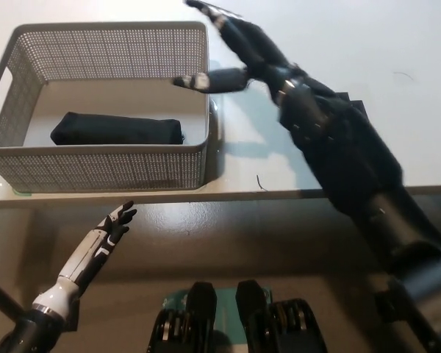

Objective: Use the right hand to pick up the pencil case on the right hand side and put it into a grey container on the left side

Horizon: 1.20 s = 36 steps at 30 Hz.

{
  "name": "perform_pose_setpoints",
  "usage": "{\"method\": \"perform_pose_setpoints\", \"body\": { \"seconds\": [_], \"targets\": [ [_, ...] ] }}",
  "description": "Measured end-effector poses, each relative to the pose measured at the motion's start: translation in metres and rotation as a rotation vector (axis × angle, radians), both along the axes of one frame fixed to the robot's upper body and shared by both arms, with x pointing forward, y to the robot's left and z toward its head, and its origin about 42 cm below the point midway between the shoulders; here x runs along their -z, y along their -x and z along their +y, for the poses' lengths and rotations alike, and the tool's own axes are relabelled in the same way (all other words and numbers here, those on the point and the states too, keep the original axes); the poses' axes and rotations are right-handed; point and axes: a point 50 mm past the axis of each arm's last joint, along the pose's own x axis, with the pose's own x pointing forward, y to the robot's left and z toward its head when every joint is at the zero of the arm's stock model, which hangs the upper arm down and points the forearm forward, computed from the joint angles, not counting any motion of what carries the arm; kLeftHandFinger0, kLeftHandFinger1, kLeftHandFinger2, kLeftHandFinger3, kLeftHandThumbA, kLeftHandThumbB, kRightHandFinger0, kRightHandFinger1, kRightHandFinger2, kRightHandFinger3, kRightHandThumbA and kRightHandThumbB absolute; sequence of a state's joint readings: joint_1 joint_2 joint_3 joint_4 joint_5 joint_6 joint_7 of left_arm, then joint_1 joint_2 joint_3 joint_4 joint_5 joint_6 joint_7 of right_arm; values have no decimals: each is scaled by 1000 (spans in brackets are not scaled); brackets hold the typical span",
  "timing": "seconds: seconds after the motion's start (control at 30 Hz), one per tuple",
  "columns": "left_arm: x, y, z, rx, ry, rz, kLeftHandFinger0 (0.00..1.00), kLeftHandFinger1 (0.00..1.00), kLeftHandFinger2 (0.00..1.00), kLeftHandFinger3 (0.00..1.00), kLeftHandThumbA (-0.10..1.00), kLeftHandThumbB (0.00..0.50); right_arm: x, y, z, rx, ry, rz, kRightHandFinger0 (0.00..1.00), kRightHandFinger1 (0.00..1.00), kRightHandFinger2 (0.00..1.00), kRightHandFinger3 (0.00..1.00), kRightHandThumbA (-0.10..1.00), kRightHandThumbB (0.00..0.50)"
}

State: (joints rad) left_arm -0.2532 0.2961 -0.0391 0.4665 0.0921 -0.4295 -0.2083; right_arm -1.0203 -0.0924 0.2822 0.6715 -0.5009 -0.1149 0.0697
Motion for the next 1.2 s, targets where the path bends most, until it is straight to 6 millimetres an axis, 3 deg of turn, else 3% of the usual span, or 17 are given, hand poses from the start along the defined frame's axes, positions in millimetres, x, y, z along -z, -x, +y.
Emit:
{"method": "perform_pose_setpoints", "body": {
  "seconds": [0.23,0.4,0.47,0.57,0.77,0.9,1.2],
  "targets": [
    [3,2,1,-1,-5,8,1000,1000,1000,1000,1000,404,27,20,-66,83,-84,24,1000,1000,1000,1000,1000,500],
    [5,4,1,-3,-6,14,1000,1000,1000,1000,1000,400,40,40,-103,124,-183,41,1000,1000,1000,1000,1000,464],
    [6,5,1,-3,-6,17,1000,1000,1000,1000,1000,408,45,47,-111,129,-222,52,1000,1000,1000,1000,1000,448],
    [7,6,2,-5,-7,21,1000,1000,1000,1000,1000,404,55,64,-122,132,-288,66,1000,1000,1000,1000,1000,467],
    [12,11,3,-9,-9,38,1000,1000,1000,1000,1000,404,88,100,-138,131,-388,131,1000,1000,1000,1000,1000,471],
    [16,12,4,-13,-11,51,1000,1000,1000,1000,1000,413,119,123,-148,150,-452,203,1000,1000,1000,1000,1000,488],
    [20,13,6,-20,-13,64,1000,1000,1000,1000,1000,451,201,189,-169,216,-589,432,1000,1000,1000,1000,1000,456]
  ]
}}
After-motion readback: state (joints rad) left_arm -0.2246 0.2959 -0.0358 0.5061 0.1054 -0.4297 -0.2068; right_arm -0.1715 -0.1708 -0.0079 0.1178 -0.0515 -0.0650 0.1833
